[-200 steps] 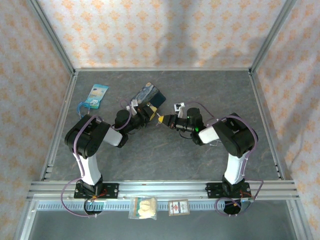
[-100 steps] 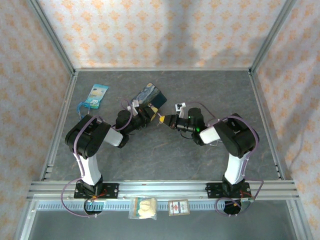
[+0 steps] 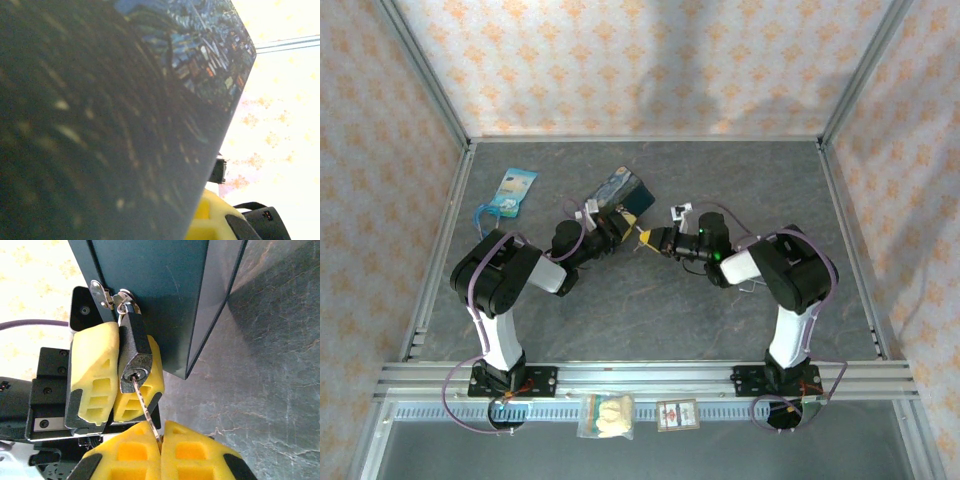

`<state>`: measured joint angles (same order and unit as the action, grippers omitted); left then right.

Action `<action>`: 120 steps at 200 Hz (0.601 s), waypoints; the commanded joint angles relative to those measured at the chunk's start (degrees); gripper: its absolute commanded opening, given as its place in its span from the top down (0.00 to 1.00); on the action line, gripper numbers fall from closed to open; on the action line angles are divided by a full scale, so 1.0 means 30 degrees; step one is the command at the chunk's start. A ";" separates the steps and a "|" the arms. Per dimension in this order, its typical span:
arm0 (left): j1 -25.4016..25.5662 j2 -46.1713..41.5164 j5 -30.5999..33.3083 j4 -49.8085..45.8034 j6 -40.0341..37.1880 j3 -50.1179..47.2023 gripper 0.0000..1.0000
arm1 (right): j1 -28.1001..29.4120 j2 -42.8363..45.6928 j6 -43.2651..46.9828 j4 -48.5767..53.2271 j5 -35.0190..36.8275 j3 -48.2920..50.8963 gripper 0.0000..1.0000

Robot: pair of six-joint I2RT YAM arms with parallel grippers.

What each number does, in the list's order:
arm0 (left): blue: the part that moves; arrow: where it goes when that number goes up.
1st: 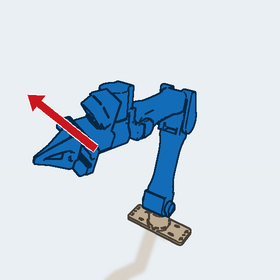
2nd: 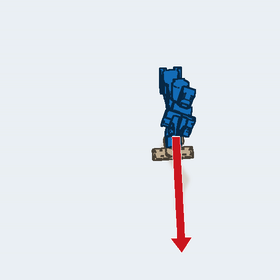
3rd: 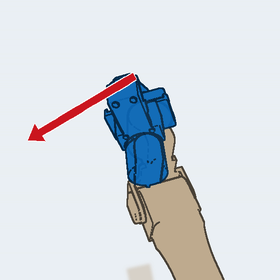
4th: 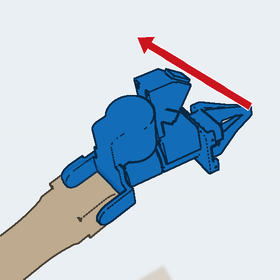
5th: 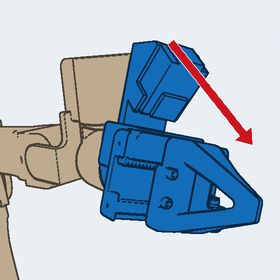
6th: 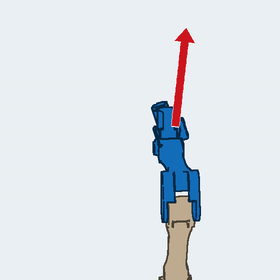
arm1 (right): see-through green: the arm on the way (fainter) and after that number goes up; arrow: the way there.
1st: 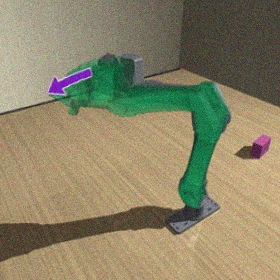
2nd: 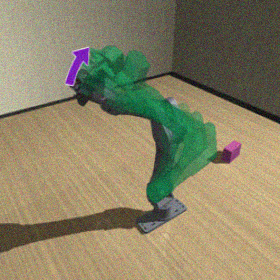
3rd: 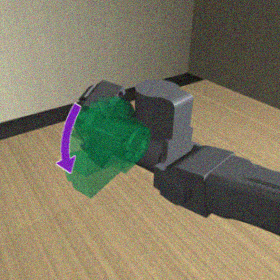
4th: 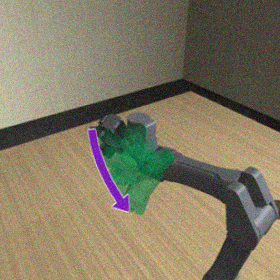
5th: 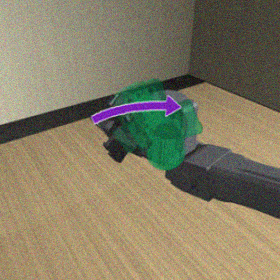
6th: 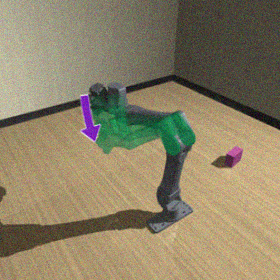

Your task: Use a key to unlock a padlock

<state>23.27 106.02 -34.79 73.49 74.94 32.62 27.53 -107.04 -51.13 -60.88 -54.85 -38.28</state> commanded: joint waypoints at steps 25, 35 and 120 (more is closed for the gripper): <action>0.0731 -0.0007 -0.2189 0.2769 -0.0282 -0.0326 1.00 | -0.0692 -0.0440 -0.1806 -0.0668 -0.1891 -0.2092 1.00; 0.0717 0.0020 -0.2275 0.2915 -0.0252 -0.0299 1.00 | -0.0736 -0.0581 -0.1801 -0.0371 -0.2192 -0.2389 1.00; 0.0923 -0.0210 -0.2317 0.0555 -0.1820 0.0102 1.00 | -0.1061 -0.0048 -0.1418 0.1376 -0.1527 -0.2889 1.00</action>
<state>23.16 106.02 -33.80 75.68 72.73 32.51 24.64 -108.88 -55.07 -55.24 -64.55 -44.25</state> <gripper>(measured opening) 0.079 0.045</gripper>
